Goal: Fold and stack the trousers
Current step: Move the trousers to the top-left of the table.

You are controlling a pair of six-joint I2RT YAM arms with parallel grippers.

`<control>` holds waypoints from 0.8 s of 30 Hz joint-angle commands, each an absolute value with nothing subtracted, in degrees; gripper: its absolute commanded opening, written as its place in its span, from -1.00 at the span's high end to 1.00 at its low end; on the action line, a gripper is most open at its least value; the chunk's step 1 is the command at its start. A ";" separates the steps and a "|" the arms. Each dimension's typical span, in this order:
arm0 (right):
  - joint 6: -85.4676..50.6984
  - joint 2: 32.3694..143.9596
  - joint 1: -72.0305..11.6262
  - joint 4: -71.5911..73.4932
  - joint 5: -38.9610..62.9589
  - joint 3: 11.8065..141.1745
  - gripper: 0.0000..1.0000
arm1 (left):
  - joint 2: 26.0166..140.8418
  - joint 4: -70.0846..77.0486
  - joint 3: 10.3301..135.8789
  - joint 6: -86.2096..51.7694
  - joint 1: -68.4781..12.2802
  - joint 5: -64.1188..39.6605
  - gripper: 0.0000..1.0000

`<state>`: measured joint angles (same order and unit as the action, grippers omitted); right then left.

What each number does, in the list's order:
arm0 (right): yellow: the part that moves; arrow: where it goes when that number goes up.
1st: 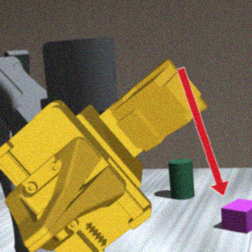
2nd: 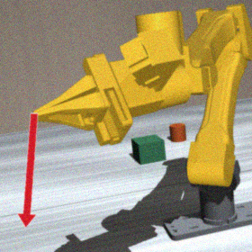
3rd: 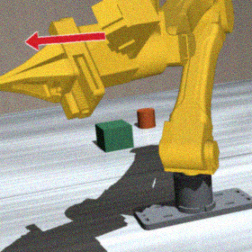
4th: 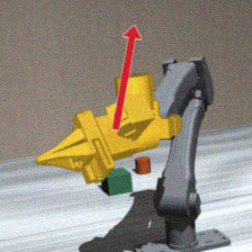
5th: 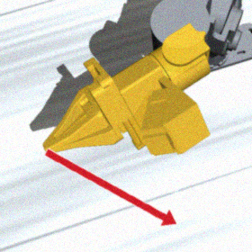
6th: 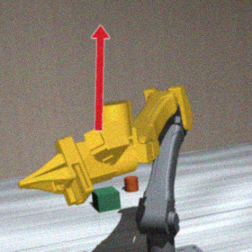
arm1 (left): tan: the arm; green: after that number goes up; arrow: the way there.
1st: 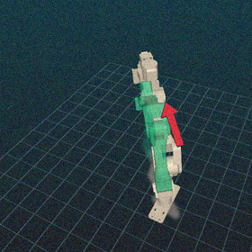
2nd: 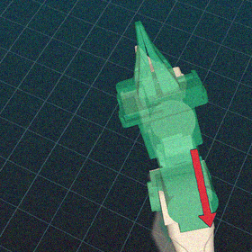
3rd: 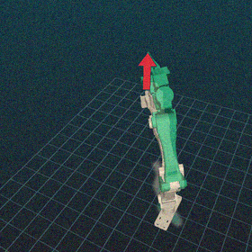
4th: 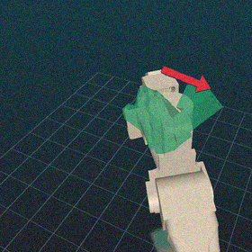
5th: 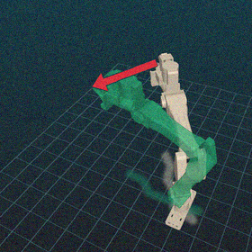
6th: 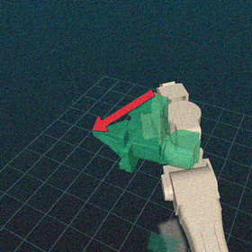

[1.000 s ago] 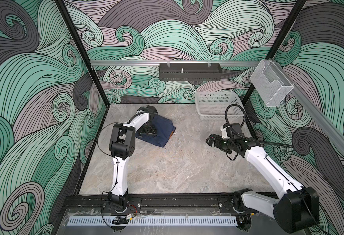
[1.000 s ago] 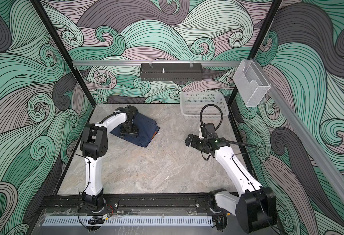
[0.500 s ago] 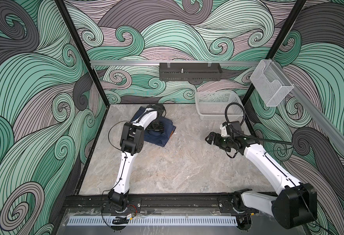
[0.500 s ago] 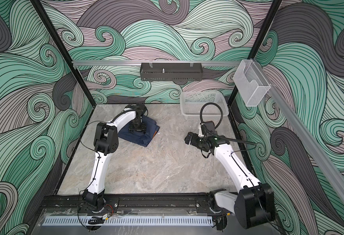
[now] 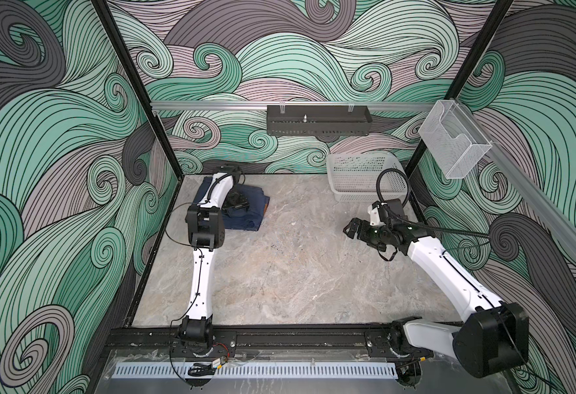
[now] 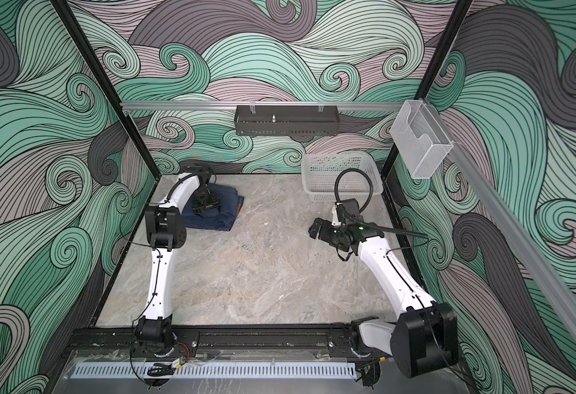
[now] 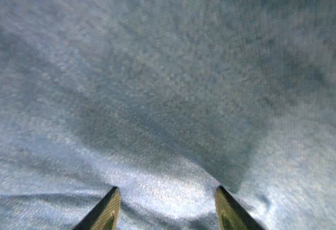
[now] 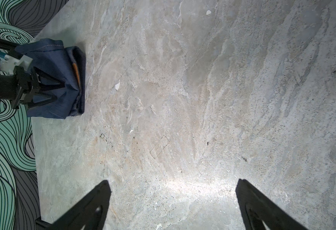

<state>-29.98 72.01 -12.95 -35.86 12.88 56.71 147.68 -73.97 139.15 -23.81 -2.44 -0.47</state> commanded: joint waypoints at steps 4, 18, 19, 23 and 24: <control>-28.96 73.89 -12.68 -37.10 12.90 58.88 -0.96 | 151.08 -74.79 146.50 -21.13 3.95 -0.69 -0.53; -27.28 75.39 -12.49 -36.13 11.55 59.56 -0.96 | 147.16 -69.38 151.64 -20.76 6.00 -7.56 -0.59; -27.08 74.59 -12.47 -35.71 10.96 59.28 -0.96 | 144.14 -68.36 149.93 -20.96 5.89 -7.76 -0.60; -25.69 70.53 -12.33 -33.65 7.26 57.01 -0.96 | 127.45 -61.55 135.86 -22.24 5.44 -9.70 -0.60; -25.22 69.08 -12.17 -32.54 6.31 55.86 -0.96 | 122.13 -58.24 129.59 -22.28 5.15 -9.29 -0.60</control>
